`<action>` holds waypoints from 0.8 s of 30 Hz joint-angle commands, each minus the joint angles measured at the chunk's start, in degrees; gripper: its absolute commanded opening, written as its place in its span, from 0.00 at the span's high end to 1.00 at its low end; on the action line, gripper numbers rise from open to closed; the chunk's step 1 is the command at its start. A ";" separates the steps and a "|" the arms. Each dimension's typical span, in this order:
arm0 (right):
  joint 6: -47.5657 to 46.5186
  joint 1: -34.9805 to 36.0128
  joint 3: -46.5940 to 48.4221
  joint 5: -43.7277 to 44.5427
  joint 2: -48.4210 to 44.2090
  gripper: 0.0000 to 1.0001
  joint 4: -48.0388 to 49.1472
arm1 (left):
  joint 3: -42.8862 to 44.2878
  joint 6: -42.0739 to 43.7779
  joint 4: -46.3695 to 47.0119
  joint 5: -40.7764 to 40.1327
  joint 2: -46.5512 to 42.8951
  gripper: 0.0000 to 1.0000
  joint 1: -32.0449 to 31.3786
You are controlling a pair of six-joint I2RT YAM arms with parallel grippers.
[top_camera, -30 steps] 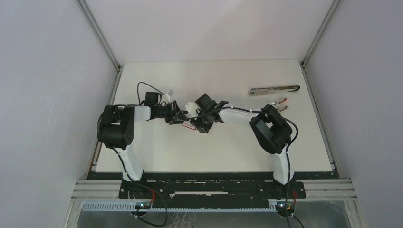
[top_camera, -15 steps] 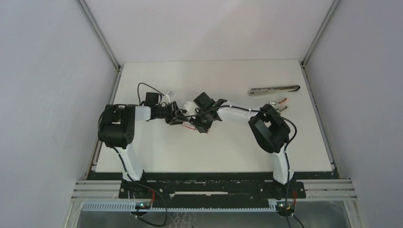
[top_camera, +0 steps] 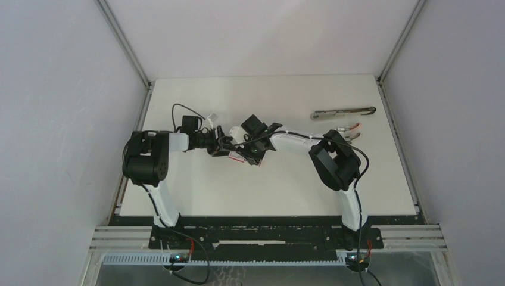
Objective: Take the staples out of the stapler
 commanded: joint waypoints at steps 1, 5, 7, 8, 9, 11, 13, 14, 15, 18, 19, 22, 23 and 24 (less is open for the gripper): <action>0.41 0.52 2.47 1.40 0.85 0.61 0.54 | -0.68 0.35 0.44 -1.91 0.54 0.41 0.44; 0.41 0.73 2.79 1.14 1.18 0.61 0.43 | -0.66 0.34 0.44 -1.85 0.65 0.41 0.45; 0.38 0.93 2.95 1.12 1.26 0.61 0.41 | -0.67 0.29 0.43 -1.81 0.65 0.41 0.49; 0.29 0.95 2.99 0.96 1.26 0.61 0.47 | -0.67 0.29 0.43 -1.73 0.65 0.40 0.49; 0.28 1.02 3.03 0.85 1.26 0.61 0.29 | -0.66 0.29 0.43 -1.72 0.72 0.40 0.49; 0.33 1.13 3.09 0.66 1.26 0.61 0.10 | -0.67 0.27 0.43 -1.72 0.74 0.40 0.50; 0.28 1.22 3.10 0.38 1.24 0.61 0.03 | -0.74 0.24 0.43 -1.72 0.74 0.40 0.47; 0.08 1.22 3.10 0.22 1.30 0.61 -0.08 | -0.74 0.21 0.43 -1.73 0.67 0.40 0.45; 0.06 1.22 3.22 0.36 1.46 0.61 -0.06 | -0.75 0.21 0.43 -1.80 0.73 0.40 0.45; -0.37 1.22 3.55 0.47 1.82 0.61 -0.12 | -0.73 0.21 0.43 -1.81 0.82 0.40 0.38; -0.45 1.21 3.68 0.45 1.93 0.61 -0.13 | -0.68 0.21 0.43 -1.81 0.83 0.40 0.36; -0.67 1.22 4.25 0.80 2.35 0.61 -0.01 | -0.67 0.19 0.39 -1.76 0.86 0.40 0.33; -0.83 1.22 4.56 0.83 2.47 0.61 0.05 | -0.61 0.20 0.35 -1.74 0.91 0.40 0.29; -0.92 1.22 4.78 0.82 2.61 0.62 0.10 | -0.67 0.21 0.34 -1.68 0.92 0.40 0.32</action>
